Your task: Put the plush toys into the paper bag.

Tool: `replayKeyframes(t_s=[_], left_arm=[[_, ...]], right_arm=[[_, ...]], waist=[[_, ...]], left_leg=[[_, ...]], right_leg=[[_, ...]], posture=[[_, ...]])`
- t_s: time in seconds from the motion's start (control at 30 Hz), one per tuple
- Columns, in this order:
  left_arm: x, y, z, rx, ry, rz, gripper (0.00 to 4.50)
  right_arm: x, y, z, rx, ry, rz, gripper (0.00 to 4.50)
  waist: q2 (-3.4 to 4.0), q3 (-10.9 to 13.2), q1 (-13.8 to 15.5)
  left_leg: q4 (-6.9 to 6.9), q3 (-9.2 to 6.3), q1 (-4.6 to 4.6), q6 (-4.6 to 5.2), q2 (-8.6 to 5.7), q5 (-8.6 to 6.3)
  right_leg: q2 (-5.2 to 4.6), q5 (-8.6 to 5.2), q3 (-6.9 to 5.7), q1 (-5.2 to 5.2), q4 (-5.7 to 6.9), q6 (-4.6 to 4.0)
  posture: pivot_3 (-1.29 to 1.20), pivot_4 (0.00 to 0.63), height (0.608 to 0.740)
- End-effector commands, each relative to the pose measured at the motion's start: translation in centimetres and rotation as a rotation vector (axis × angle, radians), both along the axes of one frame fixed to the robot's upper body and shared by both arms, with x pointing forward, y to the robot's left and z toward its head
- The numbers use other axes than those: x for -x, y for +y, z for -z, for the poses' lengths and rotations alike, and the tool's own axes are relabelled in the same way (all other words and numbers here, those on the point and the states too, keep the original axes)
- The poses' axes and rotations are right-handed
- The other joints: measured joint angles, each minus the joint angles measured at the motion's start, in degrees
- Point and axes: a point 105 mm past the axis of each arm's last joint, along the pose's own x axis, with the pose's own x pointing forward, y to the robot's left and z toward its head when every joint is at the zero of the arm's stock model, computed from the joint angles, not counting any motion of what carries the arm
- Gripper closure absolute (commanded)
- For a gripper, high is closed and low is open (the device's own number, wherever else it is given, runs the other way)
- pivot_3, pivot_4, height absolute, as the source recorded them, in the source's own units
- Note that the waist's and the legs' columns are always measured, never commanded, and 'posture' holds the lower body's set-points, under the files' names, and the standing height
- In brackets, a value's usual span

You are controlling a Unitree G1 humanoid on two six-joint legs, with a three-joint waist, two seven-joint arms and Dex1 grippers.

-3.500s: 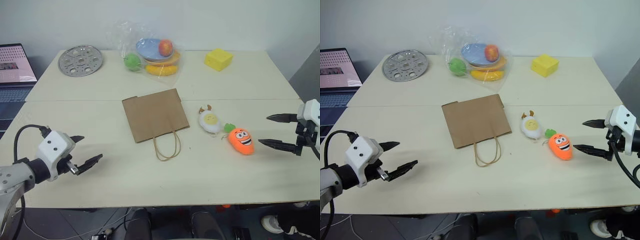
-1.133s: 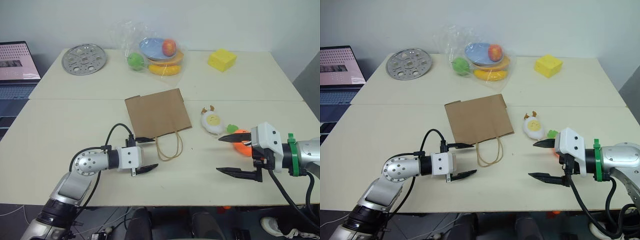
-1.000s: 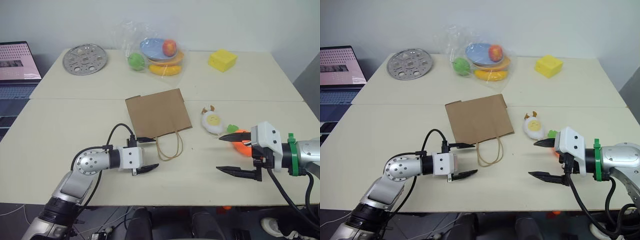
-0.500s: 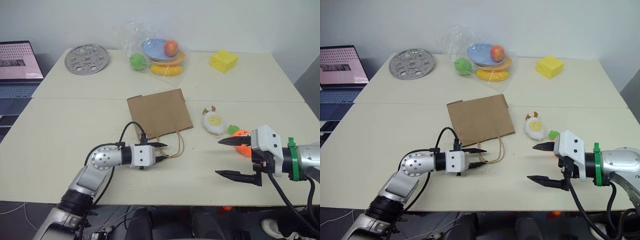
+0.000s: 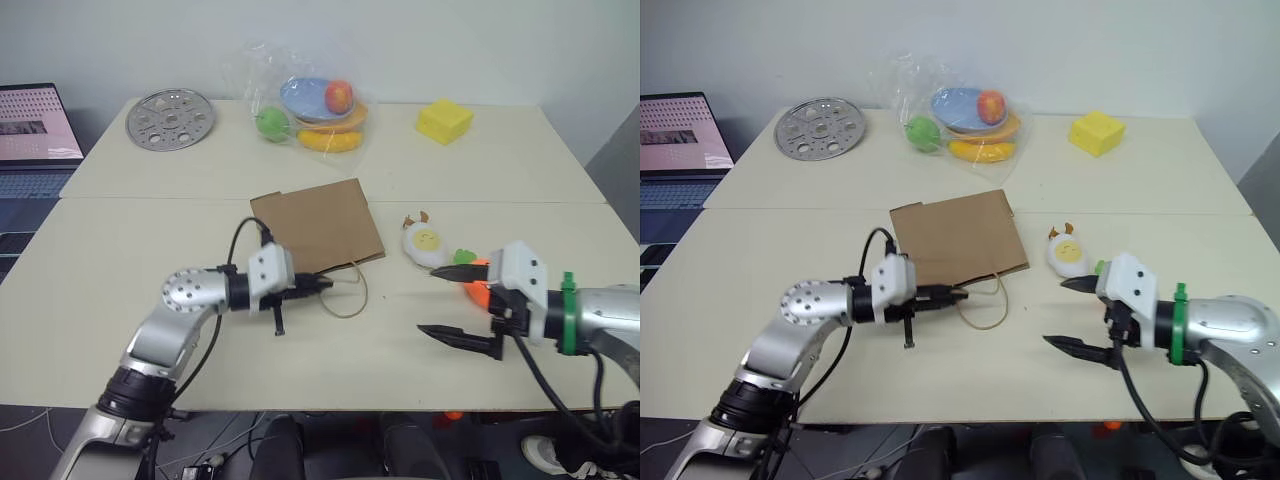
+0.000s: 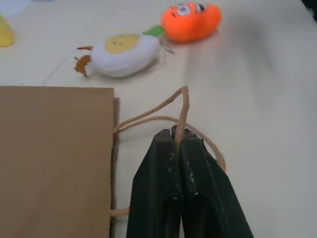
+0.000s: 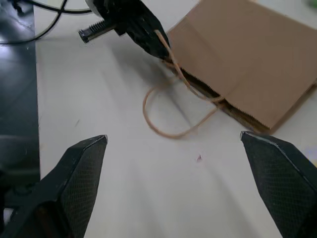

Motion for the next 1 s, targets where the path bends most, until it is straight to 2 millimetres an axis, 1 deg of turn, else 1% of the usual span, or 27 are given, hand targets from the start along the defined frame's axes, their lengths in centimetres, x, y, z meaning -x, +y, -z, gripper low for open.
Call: replayKeyframes(t_s=[0.03,0.07,0.13,0.17,0.2,0.3,0.4,0.43,0.53,0.6,0.67,0.73,0.77,0.9,1.0], left_arm=[[-1.1,0.4,-3.2,0.116,0.039,-0.038,4.50],[-1.4,0.4,-3.8,0.150,0.055,-0.049,4.50],[-1.5,0.3,-5.0,0.207,0.102,-0.047,4.50],[-1.5,0.3,-5.5,0.233,0.123,-0.044,4.50],[-1.5,0.3,-5.9,0.250,0.138,-0.042,4.50],[-1.6,0.3,-6.7,0.274,0.161,-0.047,4.50],[-1.5,0.2,-7.2,0.281,0.168,-0.043,4.50],[-1.5,0.2,-7.3,0.283,0.169,-0.044,4.50],[-1.5,0.2,-7.4,0.295,0.178,-0.057,4.50],[-1.6,0.2,-7.7,0.323,0.187,-0.071,4.50],[-1.8,0.1,-8.9,0.387,0.198,-0.083,4.50],[-1.8,0.2,-9.8,0.421,0.205,-0.084,4.50],[-1.7,0.3,-10.1,0.425,0.207,-0.083,4.50],[-1.8,1.1,-12.3,0.501,0.234,-0.083,4.50],[-1.8,1.3,-13.4,0.528,0.230,-0.082,4.50]], right_arm=[[-2.3,2.4,0.0,-0.038,-0.103,0.033,0.36],[-2.9,3.1,0.1,-0.046,-0.120,0.040,0.55],[-4.1,4.5,0.4,-0.066,-0.146,0.054,1.22],[-4.9,5.3,0.5,-0.079,-0.162,0.073,1.66],[-5.4,5.9,0.5,-0.086,-0.173,0.085,2.00],[-6.6,7.2,1.1,-0.094,-0.180,0.110,3.13],[-8.3,8.4,1.1,-0.127,-0.208,0.163,4.29],[-8.8,8.7,1.1,-0.135,-0.217,0.178,4.48],[-10.4,9.8,1.9,-0.143,-0.215,0.237,4.48],[-11.1,10.2,2.5,-0.140,-0.212,0.267,4.48],[-12.0,11.0,3.8,-0.101,-0.239,0.297,4.48],[-12.6,11.5,4.6,-0.085,-0.256,0.328,4.48],[-12.8,11.7,4.8,-0.091,-0.256,0.342,4.48],[-14.7,12.6,5.4,-0.061,-0.325,0.428,4.48],[-15.2,12.7,5.9,-0.061,-0.314,0.457,4.48]], waist=[[-0.03,0.01,-0.11],[-0.03,0.01,-0.11],[-0.03,0.01,-0.09],[-0.03,0.01,-0.09],[-0.03,0.01,-0.09],[-0.03,0.01,-0.02],[-0.03,0.01,0.02],[-0.03,0.01,0.01],[-0.04,0.01,-0.03],[-0.04,0.01,0.05],[-0.04,0.01,0.12],[-0.04,0.01,0.10],[-0.04,0.01,0.02],[-0.04,0.01,-0.20],[-0.05,0.01,-0.48]], left_leg=[[0.00,-0.01,0.01,0.00,0.00,0.00],[0.01,-0.02,0.01,0.00,0.01,0.00],[0.02,-0.06,-0.01,-0.01,-0.01,0.01],[0.00,-0.11,-0.03,-0.01,0.00,0.00],[-0.02,-0.12,-0.07,-0.01,-0.01,0.00],[-0.12,-0.21,-0.10,-0.01,0.00,0.00],[-0.16,-0.29,-0.12,-0.02,0.01,0.00],[-0.16,-0.30,-0.11,-0.02,0.01,0.00],[-0.15,-0.28,-0.10,-0.02,0.01,0.01],[-0.15,-0.29,-0.10,-0.03,0.01,0.01],[-0.16,-0.31,-0.10,-0.03,0.00,0.01],[-0.14,-0.31,-0.12,-0.03,0.00,0.01],[-0.14,-0.30,-0.12,-0.03,0.00,0.01],[-0.15,-0.30,-0.10,-0.03,0.01,0.01],[-0.15,-0.30,-0.09,-0.03,0.00,0.01]], right_leg=[[0.00,0.00,-0.02,0.02,-0.02,0.00],[0.01,0.00,-0.04,0.01,-0.02,-0.01],[0.01,0.01,-0.05,0.00,-0.01,-0.01],[0.02,0.02,-0.11,-0.02,-0.01,-0.02],[0.01,0.05,-0.12,-0.06,-0.01,-0.07],[0.01,0.14,-0.21,-0.12,0.04,-0.22],[0.01,0.15,-0.30,-0.13,0.07,-0.23],[0.00,0.15,-0.31,-0.13,0.08,-0.23],[0.00,0.15,-0.31,-0.12,0.08,-0.24],[0.00,0.15,-0.31,-0.12,0.09,-0.24],[-0.01,0.15,-0.33,-0.11,0.09,-0.24],[-0.01,0.15,-0.33,-0.12,0.09,-0.24],[-0.01,0.15,-0.33,-0.13,0.09,-0.24],[-0.01,0.16,-0.32,-0.18,0.20,-0.24],[-0.01,0.15,-0.32,-0.20,0.31,-0.25]], posture=[[0.00,0.150,0.740],[0.00,0.150,0.740],[0.00,0.150,0.740],[0.00,0.150,0.740],[0.00,0.150,0.740],[0.00,0.150,0.740],[0.00,0.150,0.740],[0.00,0.150,0.740],[0.00,0.150,0.740],[0.00,0.150,0.740],[0.00,0.150,0.740],[0.00,0.150,0.740],[0.00,0.150,0.740],[0.00,0.150,0.740],[0.00,0.150,0.740]])
